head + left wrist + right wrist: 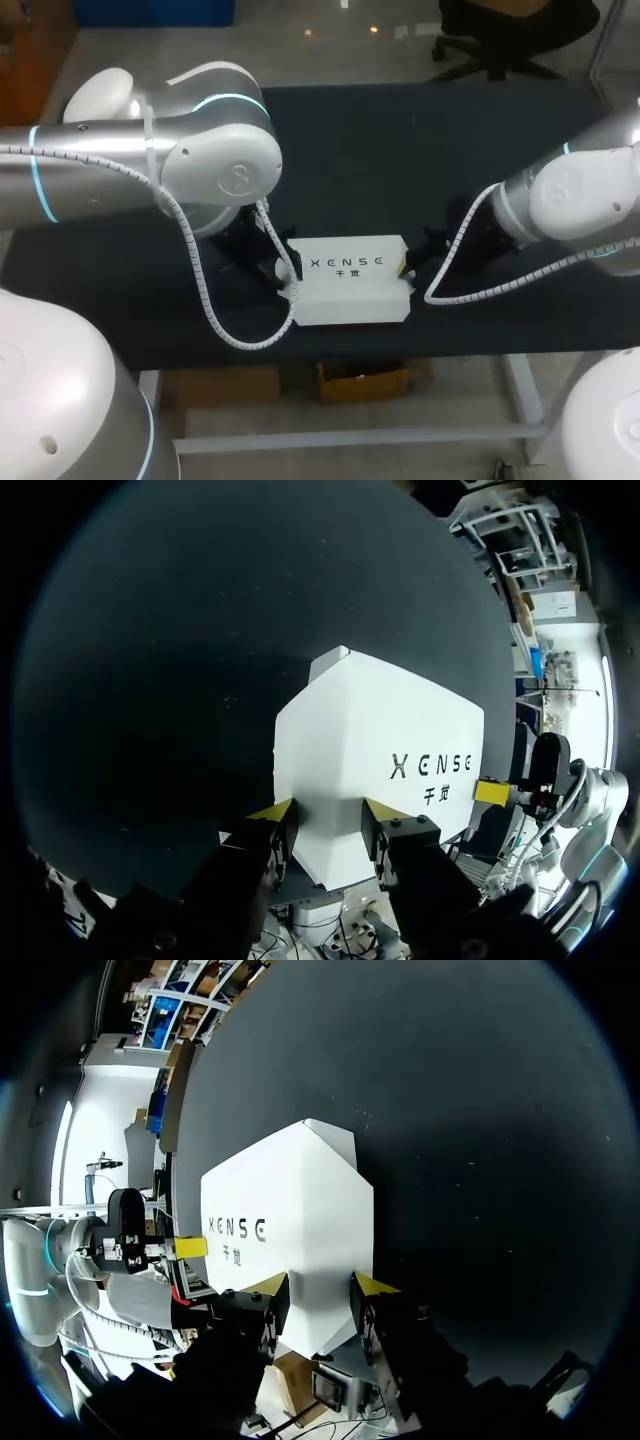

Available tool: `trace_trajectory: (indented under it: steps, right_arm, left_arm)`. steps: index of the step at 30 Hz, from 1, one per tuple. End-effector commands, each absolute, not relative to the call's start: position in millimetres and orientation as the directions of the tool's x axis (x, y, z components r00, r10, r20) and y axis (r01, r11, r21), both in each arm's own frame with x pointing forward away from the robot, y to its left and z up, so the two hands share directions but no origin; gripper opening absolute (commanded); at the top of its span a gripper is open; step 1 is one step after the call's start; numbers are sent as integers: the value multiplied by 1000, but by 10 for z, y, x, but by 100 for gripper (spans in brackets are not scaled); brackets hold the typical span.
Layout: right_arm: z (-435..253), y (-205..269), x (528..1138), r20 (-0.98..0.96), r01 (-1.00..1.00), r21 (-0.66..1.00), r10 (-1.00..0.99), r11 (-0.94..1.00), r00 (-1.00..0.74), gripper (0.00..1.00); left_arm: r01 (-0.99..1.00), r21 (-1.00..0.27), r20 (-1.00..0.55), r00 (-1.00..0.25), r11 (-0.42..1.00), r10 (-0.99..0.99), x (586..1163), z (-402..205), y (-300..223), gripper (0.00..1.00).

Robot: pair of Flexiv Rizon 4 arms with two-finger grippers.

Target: Assemble the packaging by folding the flat box into shape, placing the metal phone stand inside, and closing the box properly

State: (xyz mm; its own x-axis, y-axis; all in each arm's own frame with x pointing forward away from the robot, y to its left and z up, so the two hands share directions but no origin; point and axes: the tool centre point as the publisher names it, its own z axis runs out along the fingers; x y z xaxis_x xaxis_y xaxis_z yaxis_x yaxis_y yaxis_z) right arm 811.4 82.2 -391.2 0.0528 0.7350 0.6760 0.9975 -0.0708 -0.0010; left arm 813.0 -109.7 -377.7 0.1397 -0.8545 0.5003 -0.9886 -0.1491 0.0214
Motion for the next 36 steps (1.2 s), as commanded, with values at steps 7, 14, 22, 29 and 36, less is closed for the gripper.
trace_trajectory:
  steps: [7, 14, 22, 29, 36]
  right_arm:
    - [-3935, 824, 8168, 721, 998, -4, 692, -57, 43, 37]
    - [-3937, 856, 8170, 741, 999, -2, 670, -51, 36, 37]
    - [-3951, 882, 8161, 754, 999, -1, 656, -49, 33, 37]
    - [-3953, 910, 8156, 763, 999, -1, 645, -52, 35, 38]
    - [-3947, 857, 8139, 762, 998, -3, 646, -68, 46, 37]
  left_arm:
    - [-991, 42, 544, 130, -128, -829, 8188, -3869, -1132, 40]
    - [-992, 47, 573, 125, -120, -810, 8177, -3874, -1139, 40]
    - [-992, 48, 587, 124, -118, -800, 8176, -3875, -1149, 41]
    - [-992, 44, 606, 121, -119, -786, 8177, -3871, -1153, 41]
    - [-992, 42, 608, 122, -122, -784, 8165, -3853, -1124, 42]
